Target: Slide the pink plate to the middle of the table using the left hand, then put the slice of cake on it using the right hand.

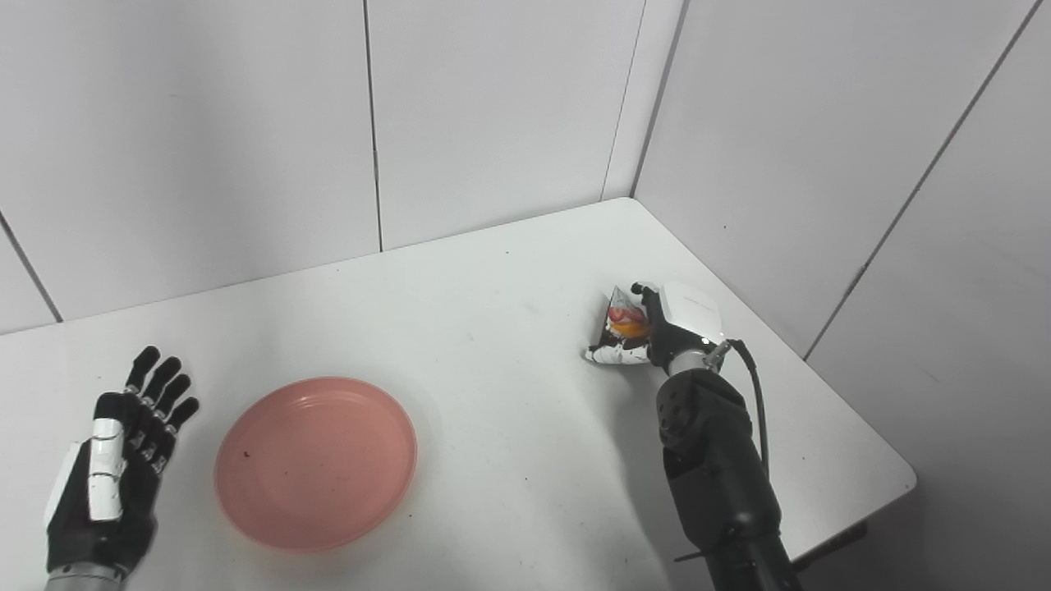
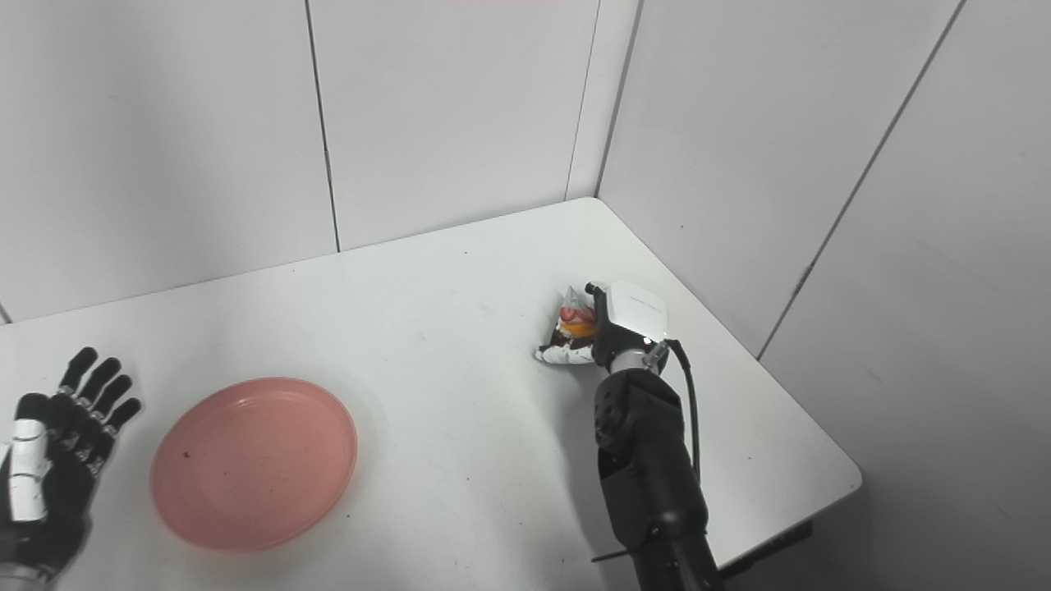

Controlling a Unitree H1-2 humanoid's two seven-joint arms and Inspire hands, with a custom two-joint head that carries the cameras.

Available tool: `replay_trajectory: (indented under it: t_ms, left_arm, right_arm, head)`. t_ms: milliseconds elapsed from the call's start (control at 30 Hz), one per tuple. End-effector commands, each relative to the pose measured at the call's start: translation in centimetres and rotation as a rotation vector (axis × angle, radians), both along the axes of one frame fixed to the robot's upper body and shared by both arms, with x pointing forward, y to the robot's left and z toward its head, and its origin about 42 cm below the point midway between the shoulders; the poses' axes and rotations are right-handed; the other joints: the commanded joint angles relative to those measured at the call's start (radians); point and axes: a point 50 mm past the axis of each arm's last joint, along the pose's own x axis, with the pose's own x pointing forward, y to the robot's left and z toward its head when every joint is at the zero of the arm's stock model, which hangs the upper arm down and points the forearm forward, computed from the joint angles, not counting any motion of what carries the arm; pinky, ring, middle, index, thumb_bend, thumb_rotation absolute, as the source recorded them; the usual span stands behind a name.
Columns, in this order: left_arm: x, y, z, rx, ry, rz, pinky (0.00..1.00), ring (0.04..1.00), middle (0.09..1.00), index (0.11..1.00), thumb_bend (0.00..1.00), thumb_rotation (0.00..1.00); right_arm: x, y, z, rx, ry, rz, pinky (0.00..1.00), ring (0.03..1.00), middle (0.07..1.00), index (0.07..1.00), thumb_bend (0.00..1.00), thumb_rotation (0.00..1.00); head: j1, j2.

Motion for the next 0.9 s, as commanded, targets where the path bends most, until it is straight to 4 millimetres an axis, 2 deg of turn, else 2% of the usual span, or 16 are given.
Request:
replay_trajectory:
  t_ms: [0, 33, 67, 100, 200, 233, 267, 333, 367, 533, 633, 667, 700, 733, 867]
  left_arm:
    - [-1.1, 0.5, -1.9, 0.003, 0.047, 0.008, 0.94, 0.969, 0.969, 0.953, 0.67, 0.98]
    - [-1.1, 0.5, -2.0, 0.001, 0.048, 0.009, 0.94, 0.967, 0.968, 0.952, 0.67, 0.98]
    - [-1.1, 0.5, -2.0, 0.0, 0.048, 0.009, 0.94, 0.968, 0.969, 0.953, 0.68, 0.97]
    - [-1.1, 0.5, -2.0, 0.002, 0.049, 0.008, 0.94, 0.968, 0.969, 0.953, 0.68, 0.97]
    - [-1.1, 0.5, -1.9, 0.0, 0.053, 0.005, 0.94, 0.968, 0.969, 0.953, 0.69, 0.97]
    - [-1.1, 0.4, -1.9, -0.002, 0.053, 0.005, 0.94, 0.968, 0.969, 0.952, 0.69, 0.96]
    - [-1.2, 0.4, -1.8, -0.003, 0.052, 0.005, 0.94, 0.969, 0.97, 0.955, 0.69, 0.96]
    - [-1.2, 0.3, -1.8, -0.003, 0.048, 0.006, 0.94, 0.97, 0.97, 0.955, 0.69, 0.96]
    - [-1.2, 0.2, -1.8, 0.001, 0.046, 0.005, 0.94, 0.97, 0.968, 0.955, 0.68, 0.97]
    - [-1.3, -0.1, -1.6, -0.004, 0.045, -0.005, 0.95, 0.972, 0.971, 0.952, 0.68, 0.97]
    - [-1.4, -0.4, -1.6, -0.004, 0.039, -0.003, 0.94, 0.965, 0.966, 0.946, 0.68, 0.96]
    - [-1.5, -0.6, -1.5, 0.001, 0.037, -0.005, 0.94, 0.963, 0.964, 0.945, 0.68, 0.96]
    - [-1.6, -0.8, -1.5, 0.008, 0.036, -0.005, 0.93, 0.959, 0.962, 0.944, 0.68, 0.97]
    - [-1.7, -1.1, -1.4, 0.013, 0.037, -0.004, 0.92, 0.952, 0.957, 0.94, 0.69, 0.97]
    - [-2.5, -2.2, -0.9, 0.054, 0.023, -0.005, 0.94, 0.961, 0.964, 0.949, 0.68, 0.99]
  right_arm:
    - [0.5, -0.8, 1.9, -0.037, -0.047, -0.009, 0.57, 0.705, 0.773, 0.823, 0.85, 0.35]
    - [0.5, -0.8, 1.8, -0.031, -0.054, -0.011, 0.55, 0.68, 0.754, 0.819, 0.85, 0.34]
    - [0.6, -0.9, 1.7, -0.026, -0.059, -0.013, 0.42, 0.534, 0.64, 0.808, 0.83, 0.28]
    - [0.6, -1.0, 1.5, -0.018, -0.079, -0.018, 0.29, 0.367, 0.476, 0.783, 0.79, 0.18]
    - [0.5, -1.0, 1.4, -0.022, -0.145, -0.028, 0.19, 0.252, 0.356, 0.751, 0.76, 0.09]
    - [0.3, -0.9, 1.5, -0.03, -0.186, -0.037, 0.21, 0.278, 0.435, 0.653, 0.62, 0.03]
    - [0.2, -0.8, 1.5, -0.035, -0.215, -0.044, 0.23, 0.306, 0.463, 0.542, 0.56, 0.01]
    - [0.0, -0.5, 1.6, -0.041, -0.296, -0.051, 0.23, 0.303, 0.431, 0.515, 0.54, 0.0]
    - [-0.1, -0.3, 1.7, -0.046, -0.327, -0.053, 0.21, 0.283, 0.455, 0.496, 0.53, 0.0]
    - [-0.4, 0.5, 2.8, -0.054, -0.445, -0.041, 0.2, 0.273, 0.472, 0.485, 0.53, 0.0]
    - [-0.7, 0.8, 3.5, -0.048, -0.484, -0.029, 0.22, 0.3, 0.413, 0.514, 0.52, 0.0]
    - [-0.8, 0.8, 3.7, -0.036, -0.501, -0.021, 0.2, 0.277, 0.441, 0.498, 0.52, 0.0]
    - [-0.9, 1.0, 4.0, -0.031, -0.521, -0.008, 0.2, 0.281, 0.44, 0.497, 0.53, 0.0]
    - [-1.1, 1.0, 4.3, -0.031, -0.537, 0.004, 0.23, 0.319, 0.431, 0.504, 0.52, 0.0]
    - [-2.3, 2.0, 6.2, -0.002, -0.581, 0.085, 0.28, 0.384, 0.449, 0.504, 0.53, 0.0]
  head:
    - [0.001, 0.001]
    - [0.003, 0.001]
    - [0.003, 0.001]
    - [0.006, 0.003]
    - [0.007, 0.004]
    - [0.008, 0.004]
    - [0.008, 0.004]
    - [0.014, 0.006]
    - [0.016, 0.006]
    - [0.032, 0.008]
    - [0.052, 0.009]
    - [0.085, 0.011]
    - [0.085, 0.011]
    - [0.133, 0.013]
    - [0.221, 0.014]
